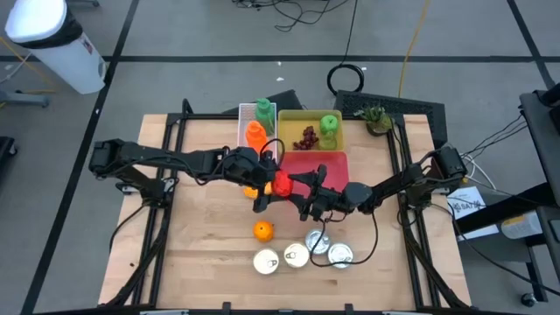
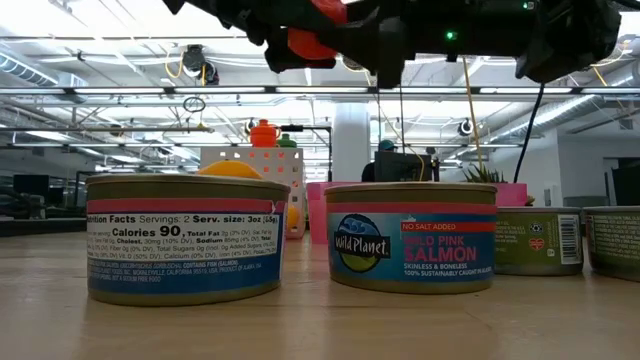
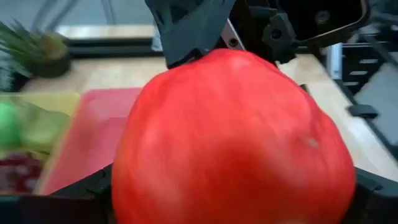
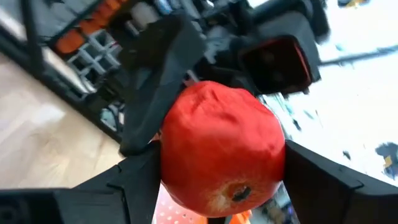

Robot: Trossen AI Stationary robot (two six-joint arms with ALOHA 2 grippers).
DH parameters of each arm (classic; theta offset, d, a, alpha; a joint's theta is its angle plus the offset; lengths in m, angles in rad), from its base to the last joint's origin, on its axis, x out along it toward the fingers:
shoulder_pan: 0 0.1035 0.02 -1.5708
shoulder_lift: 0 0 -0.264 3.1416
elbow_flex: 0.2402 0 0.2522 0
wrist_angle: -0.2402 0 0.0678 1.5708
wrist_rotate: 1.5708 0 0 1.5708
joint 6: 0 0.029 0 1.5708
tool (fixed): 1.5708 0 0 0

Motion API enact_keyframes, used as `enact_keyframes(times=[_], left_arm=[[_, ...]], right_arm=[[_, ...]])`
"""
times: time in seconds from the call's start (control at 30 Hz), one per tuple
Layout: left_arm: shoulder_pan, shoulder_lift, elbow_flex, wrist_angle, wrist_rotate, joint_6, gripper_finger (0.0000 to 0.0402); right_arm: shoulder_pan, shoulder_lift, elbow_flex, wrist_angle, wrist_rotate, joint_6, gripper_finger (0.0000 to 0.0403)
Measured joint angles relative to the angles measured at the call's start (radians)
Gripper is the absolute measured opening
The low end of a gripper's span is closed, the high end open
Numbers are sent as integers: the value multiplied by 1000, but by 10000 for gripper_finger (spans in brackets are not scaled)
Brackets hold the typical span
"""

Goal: Pick & Place Food Item
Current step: Put the red apple into the yellow bin

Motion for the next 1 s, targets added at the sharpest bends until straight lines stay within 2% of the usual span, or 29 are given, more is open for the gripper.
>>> enact_keyframes(times=[0.2,0.4,0.53,0.67,0.77,0.87,1.0], left_arm=[[7,-73,0,-8,-133,-9,362],[5,-113,0,-39,-251,-17,362],[0,-108,6,-13,-250,-16,362],[-6,-104,5,-4,-254,-13,363],[-20,-106,5,18,-263,22,363],[-46,-108,5,24,-274,62,363],[-77,-108,4,51,-284,128,363]], right_arm=[[-58,-11,2,-49,79,140,273],[-131,-9,-50,20,51,357,270],[-195,1,-101,48,-54,552,270],[-256,-8,-115,101,-240,774,269],[-303,-3,-150,149,-340,914,268],[-350,-6,-182,270,-452,1066,268],[-413,-37,-206,262,-593,1259,268]])
